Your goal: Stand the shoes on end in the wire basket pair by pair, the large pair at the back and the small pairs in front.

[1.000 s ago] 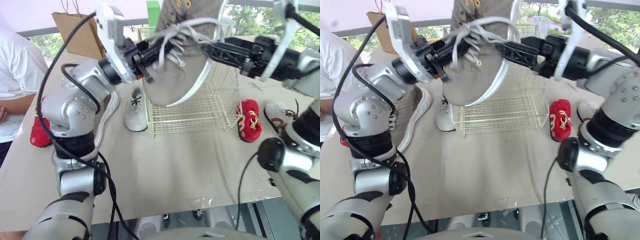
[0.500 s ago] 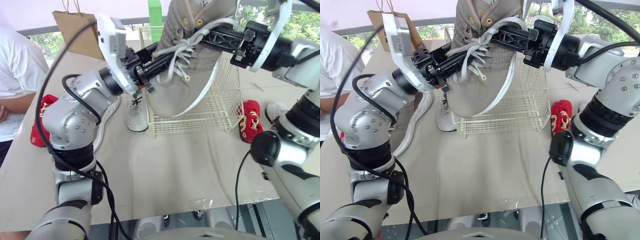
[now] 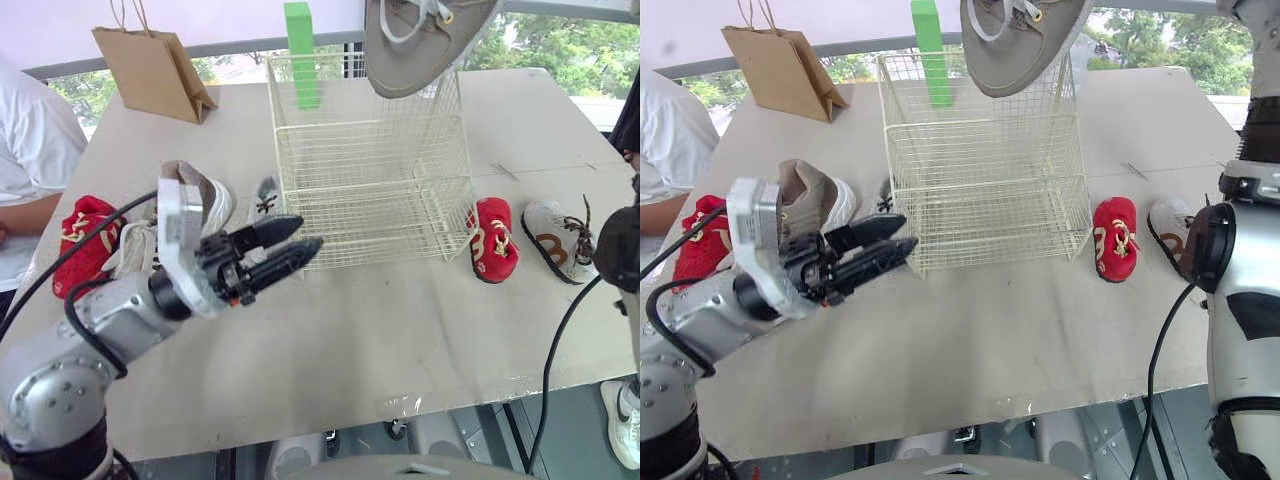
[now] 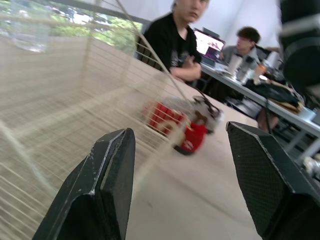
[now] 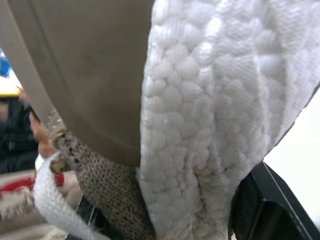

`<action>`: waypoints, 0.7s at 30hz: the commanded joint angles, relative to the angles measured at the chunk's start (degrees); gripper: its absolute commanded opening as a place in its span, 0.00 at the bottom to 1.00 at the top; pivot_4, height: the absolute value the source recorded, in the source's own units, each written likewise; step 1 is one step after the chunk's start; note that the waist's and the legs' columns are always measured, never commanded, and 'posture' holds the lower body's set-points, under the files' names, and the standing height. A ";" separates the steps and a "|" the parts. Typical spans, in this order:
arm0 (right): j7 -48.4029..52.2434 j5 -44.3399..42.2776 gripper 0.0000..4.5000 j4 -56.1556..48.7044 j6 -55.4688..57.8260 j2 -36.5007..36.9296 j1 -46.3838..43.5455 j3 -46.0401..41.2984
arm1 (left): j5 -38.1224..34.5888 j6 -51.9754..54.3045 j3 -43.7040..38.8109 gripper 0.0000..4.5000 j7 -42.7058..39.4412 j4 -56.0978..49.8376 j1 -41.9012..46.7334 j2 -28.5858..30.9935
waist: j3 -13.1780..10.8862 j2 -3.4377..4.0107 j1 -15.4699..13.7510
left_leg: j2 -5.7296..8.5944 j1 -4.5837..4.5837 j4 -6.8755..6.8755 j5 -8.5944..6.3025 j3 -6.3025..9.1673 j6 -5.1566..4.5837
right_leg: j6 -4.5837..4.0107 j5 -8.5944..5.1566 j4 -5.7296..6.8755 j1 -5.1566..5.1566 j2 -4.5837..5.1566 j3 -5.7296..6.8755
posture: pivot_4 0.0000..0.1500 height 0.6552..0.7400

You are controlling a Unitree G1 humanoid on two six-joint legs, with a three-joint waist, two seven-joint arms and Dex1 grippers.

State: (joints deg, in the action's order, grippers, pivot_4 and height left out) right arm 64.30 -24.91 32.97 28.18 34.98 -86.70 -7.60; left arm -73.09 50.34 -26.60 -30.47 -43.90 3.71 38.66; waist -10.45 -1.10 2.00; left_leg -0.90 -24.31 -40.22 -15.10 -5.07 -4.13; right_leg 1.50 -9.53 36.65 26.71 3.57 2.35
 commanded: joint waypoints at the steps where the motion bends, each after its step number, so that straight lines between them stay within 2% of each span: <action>1: 6.61 4.60 0.35 7.45 -14.74 0.75 -4.99 2.12 | 0.16 -4.71 -1.73 0.71 -1.66 -4.20 -2.42 0.44 | 0.00 0.00 -0.06 | 0.00 0.02 0.00 0.00 -0.02 0.00 | -0.05 -0.03 0.00 -0.01 0.00 -0.02 | 1.00 1.00; 6: 14.86 10.43 0.35 19.08 -31.50 -0.55 -8.04 5.96 | 1.26 -9.39 -2.14 0.71 -4.24 -6.26 -6.53 1.31 | -0.01 0.01 0.03 | -0.01 0.07 0.01 0.00 -0.07 0.01 | -0.07 -0.04 -0.01 -0.02 0.01 -0.06 | 1.00 1.00; 12: 19.28 13.78 0.35 28.13 -39.80 -2.50 -9.01 6.75 | 3.07 -14.11 -2.55 0.71 -3.83 -6.26 -8.42 1.47 | -0.03 0.05 -0.04 | -0.05 0.07 0.02 0.00 -0.06 0.03 | -0.11 -0.06 -0.01 -0.02 0.02 -0.04 | 1.00 1.00; 16: 21.29 16.32 0.35 31.67 -42.47 -3.83 -7.57 7.57 | 3.46 -16.01 -1.58 0.71 -2.06 -6.53 -8.84 1.18 | -0.03 0.05 -0.04 | -0.05 0.07 0.02 0.00 -0.06 0.04 | -0.12 -0.06 -0.02 -0.03 0.06 -0.05 | 1.00 1.00; 21: 24.21 18.06 0.35 35.58 -35.53 -5.17 -6.31 7.99 | 4.36 -17.91 -0.76 0.71 -0.43 -6.58 -9.95 0.85 | -0.03 0.05 -0.14 | -0.05 0.07 0.03 -0.01 -0.01 0.05 | -0.13 -0.06 -0.02 -0.03 0.14 -0.05 | 1.00 1.00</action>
State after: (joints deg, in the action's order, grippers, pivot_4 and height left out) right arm 86.26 -6.96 67.25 -11.04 29.94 -93.22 0.36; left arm -69.03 34.29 -26.88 -31.30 -48.72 -5.94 39.63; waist -10.48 -1.05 1.87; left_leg -0.95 -24.24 -40.18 -15.11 -5.06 -4.09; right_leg 1.37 -9.59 36.64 26.67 3.73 2.30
